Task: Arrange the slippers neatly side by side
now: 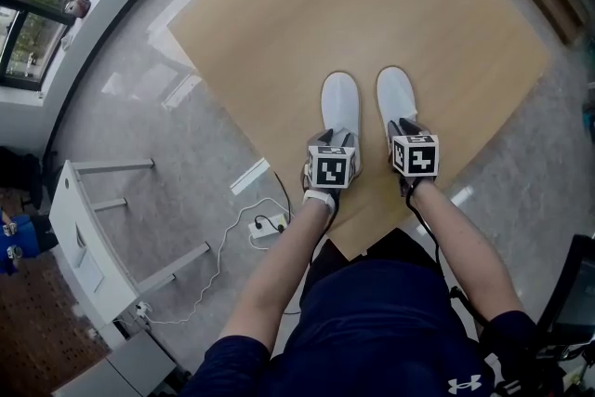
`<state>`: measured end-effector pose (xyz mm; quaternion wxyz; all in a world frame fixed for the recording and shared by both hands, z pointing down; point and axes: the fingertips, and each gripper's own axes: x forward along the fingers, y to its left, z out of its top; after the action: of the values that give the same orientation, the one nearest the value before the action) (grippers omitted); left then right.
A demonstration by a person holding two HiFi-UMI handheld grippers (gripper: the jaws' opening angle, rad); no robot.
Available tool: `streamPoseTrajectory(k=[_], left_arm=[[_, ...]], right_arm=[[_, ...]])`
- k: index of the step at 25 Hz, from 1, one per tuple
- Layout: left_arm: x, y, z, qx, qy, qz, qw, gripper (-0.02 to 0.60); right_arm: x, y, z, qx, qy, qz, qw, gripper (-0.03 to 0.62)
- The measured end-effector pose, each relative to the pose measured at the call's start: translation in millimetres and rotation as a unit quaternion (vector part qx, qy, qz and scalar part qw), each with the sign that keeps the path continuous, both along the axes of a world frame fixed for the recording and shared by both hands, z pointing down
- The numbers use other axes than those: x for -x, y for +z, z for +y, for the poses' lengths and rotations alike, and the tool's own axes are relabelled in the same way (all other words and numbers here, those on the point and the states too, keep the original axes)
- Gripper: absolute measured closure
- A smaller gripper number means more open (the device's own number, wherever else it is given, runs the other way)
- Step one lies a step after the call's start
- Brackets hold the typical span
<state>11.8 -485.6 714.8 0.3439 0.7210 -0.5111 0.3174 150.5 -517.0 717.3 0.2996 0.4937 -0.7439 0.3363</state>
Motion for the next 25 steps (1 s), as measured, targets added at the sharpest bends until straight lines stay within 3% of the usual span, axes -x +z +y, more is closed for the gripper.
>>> streamPoseTrajectory(k=[4, 25], left_arm=[[-6, -3, 1, 0.002, 0.005, 0.007, 1.0, 0.402], [-15, 3, 6, -0.004, 0.039, -0.014, 0.9991, 0.402]], right_arm=[[3, -2, 2, 0.017, 0.039, -0.031, 0.999, 0.487], [25, 8, 9, 0.054, 0.085, -0.097, 0.99, 0.49]])
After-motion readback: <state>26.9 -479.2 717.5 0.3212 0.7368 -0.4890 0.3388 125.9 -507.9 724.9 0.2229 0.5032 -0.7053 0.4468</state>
